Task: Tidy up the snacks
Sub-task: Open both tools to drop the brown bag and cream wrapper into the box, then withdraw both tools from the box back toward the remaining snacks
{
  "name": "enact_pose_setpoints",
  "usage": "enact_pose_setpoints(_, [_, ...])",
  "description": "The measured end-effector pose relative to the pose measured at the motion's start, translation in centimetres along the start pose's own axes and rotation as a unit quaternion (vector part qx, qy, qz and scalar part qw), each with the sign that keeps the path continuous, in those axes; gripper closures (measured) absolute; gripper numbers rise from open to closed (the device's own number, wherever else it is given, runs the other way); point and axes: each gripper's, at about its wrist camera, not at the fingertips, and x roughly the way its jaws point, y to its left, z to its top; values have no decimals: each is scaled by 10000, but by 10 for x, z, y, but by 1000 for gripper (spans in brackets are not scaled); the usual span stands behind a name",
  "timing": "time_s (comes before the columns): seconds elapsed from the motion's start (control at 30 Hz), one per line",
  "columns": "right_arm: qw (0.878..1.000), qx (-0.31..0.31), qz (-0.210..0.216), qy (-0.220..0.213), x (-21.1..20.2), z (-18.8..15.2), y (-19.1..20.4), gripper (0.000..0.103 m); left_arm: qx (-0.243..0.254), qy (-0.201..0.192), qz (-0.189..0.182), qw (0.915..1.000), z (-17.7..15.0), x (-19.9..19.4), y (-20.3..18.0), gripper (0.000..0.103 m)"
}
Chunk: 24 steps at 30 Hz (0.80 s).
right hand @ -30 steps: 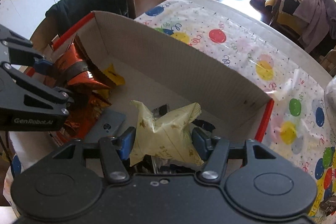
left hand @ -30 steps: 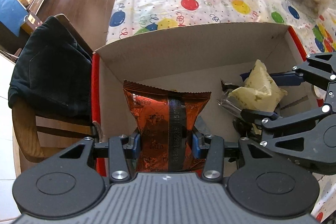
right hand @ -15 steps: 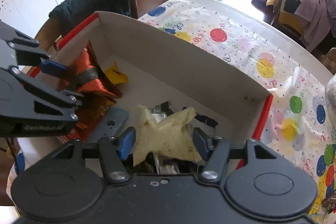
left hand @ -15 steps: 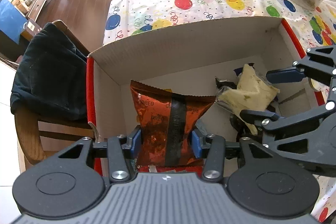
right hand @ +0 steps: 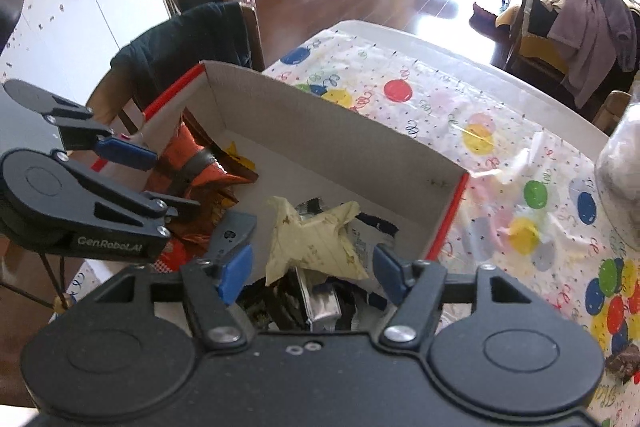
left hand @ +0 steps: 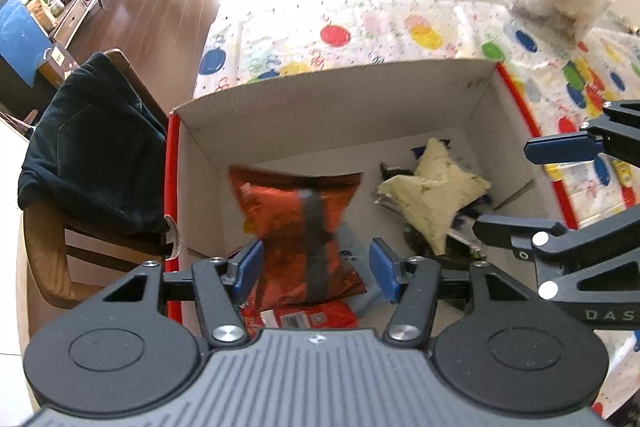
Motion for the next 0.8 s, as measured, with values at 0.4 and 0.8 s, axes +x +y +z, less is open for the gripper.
enact_pose_setpoints(0.4, [9983,226,66,-526,-59,-20,-23,25,52,-559,-233,9981,-7,-39,-32,41])
enact_pose_setpoints(0.8, [9937,530,120,-980,-116,-54,-66,18,215,-980,-523,9936,-7,-71,-91,39])
